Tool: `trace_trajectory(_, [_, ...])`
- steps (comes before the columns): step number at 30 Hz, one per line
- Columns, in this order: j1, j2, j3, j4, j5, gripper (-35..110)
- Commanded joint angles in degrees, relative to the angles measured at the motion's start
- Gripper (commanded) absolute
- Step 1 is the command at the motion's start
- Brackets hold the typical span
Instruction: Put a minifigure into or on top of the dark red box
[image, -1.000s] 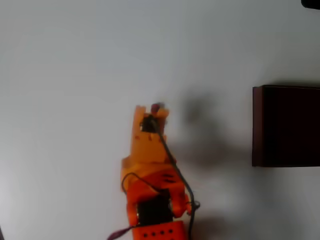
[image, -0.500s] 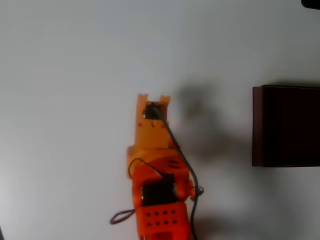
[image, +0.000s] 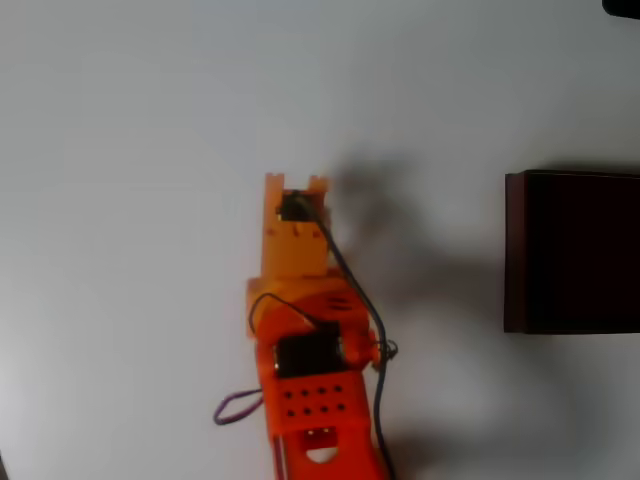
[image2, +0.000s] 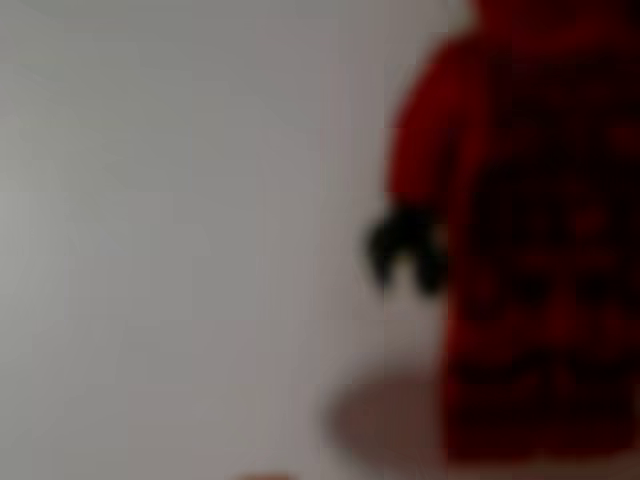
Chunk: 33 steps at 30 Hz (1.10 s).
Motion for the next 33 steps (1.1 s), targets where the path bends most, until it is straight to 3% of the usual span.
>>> trace_trajectory(1, [-0.8,-0.1,-2.5,0.3,0.5,21])
trace_trajectory(20, [0.4,-6.4,-8.0,0.8,0.0,20])
trace_trajectory(33, [1.3,-8.7,-7.2,-1.6,-1.2,4])
